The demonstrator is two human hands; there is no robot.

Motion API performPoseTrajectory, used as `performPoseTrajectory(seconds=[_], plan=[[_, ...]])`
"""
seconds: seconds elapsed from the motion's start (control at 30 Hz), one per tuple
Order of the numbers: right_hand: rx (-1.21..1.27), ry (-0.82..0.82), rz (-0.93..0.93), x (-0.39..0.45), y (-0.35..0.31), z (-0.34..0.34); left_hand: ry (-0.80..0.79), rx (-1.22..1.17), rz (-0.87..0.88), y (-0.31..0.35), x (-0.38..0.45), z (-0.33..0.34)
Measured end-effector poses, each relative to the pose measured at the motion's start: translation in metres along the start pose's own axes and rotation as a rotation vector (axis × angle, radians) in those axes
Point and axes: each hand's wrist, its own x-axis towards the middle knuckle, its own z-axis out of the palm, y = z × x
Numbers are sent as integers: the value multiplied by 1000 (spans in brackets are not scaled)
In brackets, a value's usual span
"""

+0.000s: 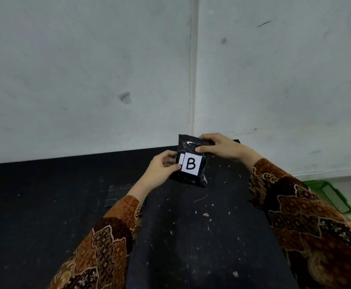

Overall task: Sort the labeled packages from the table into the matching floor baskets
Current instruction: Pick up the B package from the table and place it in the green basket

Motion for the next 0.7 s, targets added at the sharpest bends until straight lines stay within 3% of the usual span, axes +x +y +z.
performPoseTrajectory(seconds=[0.17,0.37,0.5,0.63,0.7], plan=[[368,352,-104,-1,16,25,-1,-226,-49,-4,-9,6],[217,315,-74,-14,40,58,42,-280,-82,-13,-16,17],[220,357,-17,-27,47,57,-30,17,-35,-19,-12,9],[197,436,19,-59,64,47,-26,521,141,-28,-4,7],[218,506,38,-81,75,40,-47,639,188,-29,1,17]])
